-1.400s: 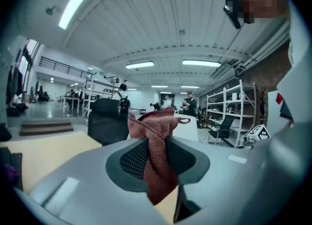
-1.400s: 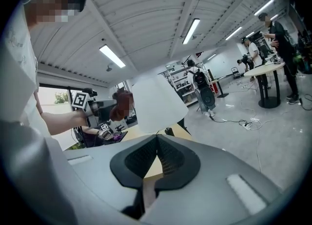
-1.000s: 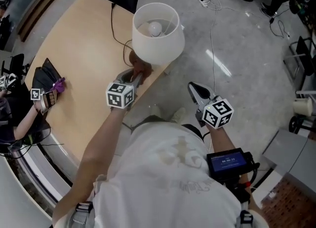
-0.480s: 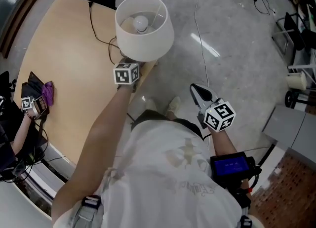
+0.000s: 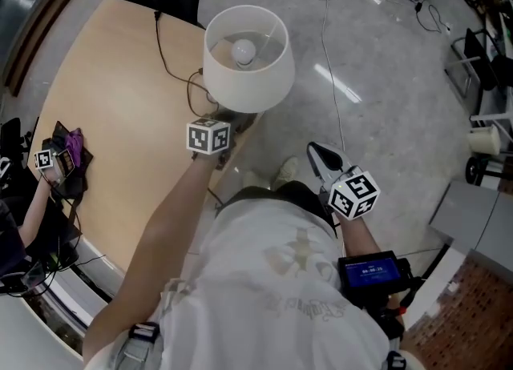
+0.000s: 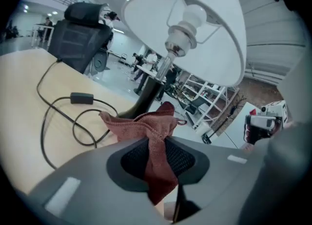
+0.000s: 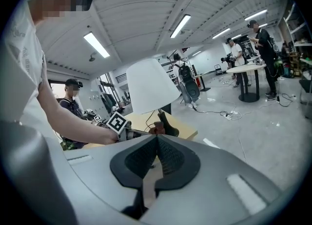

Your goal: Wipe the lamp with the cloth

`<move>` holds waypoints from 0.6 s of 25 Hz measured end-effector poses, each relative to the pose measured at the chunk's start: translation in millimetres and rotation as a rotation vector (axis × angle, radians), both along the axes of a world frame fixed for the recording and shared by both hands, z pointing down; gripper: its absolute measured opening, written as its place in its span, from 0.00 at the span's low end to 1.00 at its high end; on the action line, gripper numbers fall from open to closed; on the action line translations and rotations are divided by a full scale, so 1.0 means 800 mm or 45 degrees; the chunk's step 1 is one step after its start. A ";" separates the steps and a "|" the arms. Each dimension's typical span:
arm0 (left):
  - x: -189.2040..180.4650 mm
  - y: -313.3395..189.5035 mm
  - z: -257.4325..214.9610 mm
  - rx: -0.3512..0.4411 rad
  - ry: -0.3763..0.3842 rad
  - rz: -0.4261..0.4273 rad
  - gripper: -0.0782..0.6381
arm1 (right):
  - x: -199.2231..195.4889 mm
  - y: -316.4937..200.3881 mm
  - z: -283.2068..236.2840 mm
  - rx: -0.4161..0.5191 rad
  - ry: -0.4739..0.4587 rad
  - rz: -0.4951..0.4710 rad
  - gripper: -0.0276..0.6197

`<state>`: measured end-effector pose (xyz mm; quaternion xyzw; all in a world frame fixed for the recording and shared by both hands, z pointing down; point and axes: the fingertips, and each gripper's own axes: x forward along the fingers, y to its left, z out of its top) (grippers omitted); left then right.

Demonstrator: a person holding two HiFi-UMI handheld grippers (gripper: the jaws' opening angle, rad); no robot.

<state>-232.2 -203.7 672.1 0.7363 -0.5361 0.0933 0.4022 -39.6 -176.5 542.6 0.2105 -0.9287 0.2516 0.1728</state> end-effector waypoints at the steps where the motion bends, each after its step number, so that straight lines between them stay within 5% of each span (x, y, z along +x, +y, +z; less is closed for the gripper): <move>1: -0.005 -0.001 -0.007 0.019 -0.003 -0.079 0.25 | 0.000 -0.001 0.000 -0.011 -0.003 -0.017 0.06; 4: -0.036 -0.004 -0.023 0.079 0.023 -0.249 0.25 | -0.016 -0.005 0.001 -0.031 -0.009 -0.066 0.06; 11: -0.068 -0.044 -0.006 0.098 0.047 0.051 0.24 | -0.055 -0.082 0.017 -0.089 0.010 -0.167 0.06; 15: -0.097 -0.070 -0.004 0.098 0.072 0.002 0.24 | -0.052 -0.130 0.030 -0.123 0.011 -0.184 0.06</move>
